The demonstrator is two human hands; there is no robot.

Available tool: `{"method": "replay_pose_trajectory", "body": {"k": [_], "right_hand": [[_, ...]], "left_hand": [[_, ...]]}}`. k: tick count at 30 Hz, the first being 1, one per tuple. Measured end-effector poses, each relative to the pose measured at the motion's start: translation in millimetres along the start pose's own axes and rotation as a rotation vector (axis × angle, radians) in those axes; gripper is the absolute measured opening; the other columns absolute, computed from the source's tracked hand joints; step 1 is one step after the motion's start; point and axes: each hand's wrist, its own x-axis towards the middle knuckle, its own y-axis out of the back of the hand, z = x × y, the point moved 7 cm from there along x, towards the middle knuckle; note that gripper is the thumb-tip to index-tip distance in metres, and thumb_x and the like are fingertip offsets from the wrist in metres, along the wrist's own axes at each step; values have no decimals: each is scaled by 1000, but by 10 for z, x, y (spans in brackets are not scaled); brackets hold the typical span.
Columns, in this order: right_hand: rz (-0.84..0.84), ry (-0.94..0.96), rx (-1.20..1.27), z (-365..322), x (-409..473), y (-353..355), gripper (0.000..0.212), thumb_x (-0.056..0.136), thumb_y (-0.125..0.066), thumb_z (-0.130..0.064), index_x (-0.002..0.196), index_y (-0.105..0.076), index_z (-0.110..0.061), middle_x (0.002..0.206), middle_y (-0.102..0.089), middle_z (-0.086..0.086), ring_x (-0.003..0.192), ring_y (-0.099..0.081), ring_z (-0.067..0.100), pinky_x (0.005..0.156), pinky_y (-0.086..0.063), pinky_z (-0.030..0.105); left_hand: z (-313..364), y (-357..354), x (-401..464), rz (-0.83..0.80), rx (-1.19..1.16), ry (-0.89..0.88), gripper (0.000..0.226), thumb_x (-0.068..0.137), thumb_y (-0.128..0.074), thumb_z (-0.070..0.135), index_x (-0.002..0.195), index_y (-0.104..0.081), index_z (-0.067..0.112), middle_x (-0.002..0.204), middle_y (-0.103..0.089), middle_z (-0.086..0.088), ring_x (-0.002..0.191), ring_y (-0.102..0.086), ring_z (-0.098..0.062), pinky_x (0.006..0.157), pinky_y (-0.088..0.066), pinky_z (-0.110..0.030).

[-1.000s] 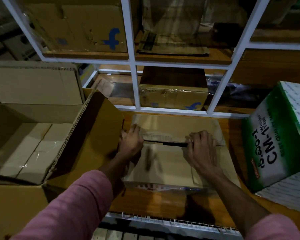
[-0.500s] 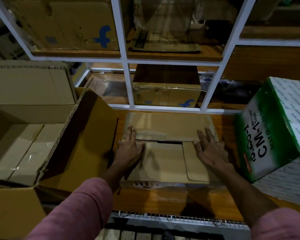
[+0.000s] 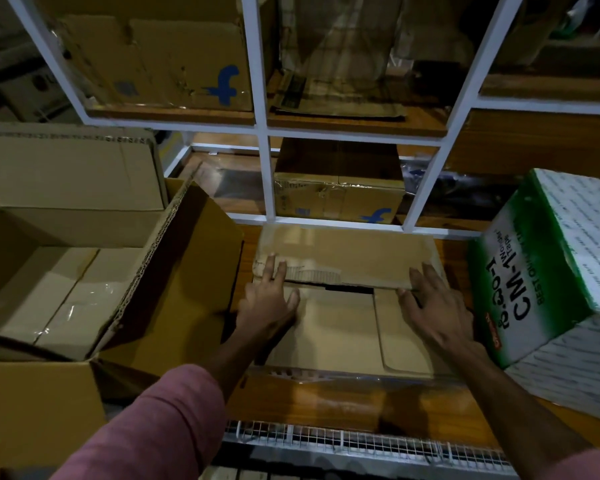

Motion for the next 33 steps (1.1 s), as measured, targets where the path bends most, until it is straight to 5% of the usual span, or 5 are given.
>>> {"method": "replay_pose_trajectory", "body": {"k": [3,7,15,24,33], "right_hand": [[168,54,-37,-121,30,501,64,97,-33,-64,152,-41,-32,167,-27,0,139,-44,40,111,-40,56],[383,99,-56,-391,-51,1332,54,103,-47,-50,151,-47,-26,166,-30,2,141,-44,34,113,-35,53],[620,103,-64,-929,-470,2636,54,99,-47,-59,148,-47,-38,165,-31,-9,134,-48,45,102,-43,60],[652,294,-43,-1858,-610,3139,53,100,-46,-58,147,-48,-33,165,-31,-5,137,-44,44,103,-40,61],[636,484,-20,-3090,-744,3045,44,100,-46,-55,132,-58,-28,154,-45,-2,128,-51,39,91,-41,52]], "left_hand": [[212,507,59,117,23,-22,72,103,-38,54,164,-9,30,172,7,7,131,-49,-42,102,-44,-48],[485,1223,187,266,-19,-149,69,103,-37,53,163,-14,27,173,1,4,132,-50,-43,104,-46,-52],[792,2528,156,444,-83,-270,70,103,-36,53,164,-16,26,173,1,7,139,-45,-38,111,-40,-53],[267,3509,-231,583,-52,-196,73,98,-33,58,163,-22,28,172,-3,12,134,-51,-38,109,-43,-52],[-720,4188,-703,636,-13,-43,66,102,-40,49,162,-27,26,171,-13,9,150,-34,-32,116,-29,-58]]}}
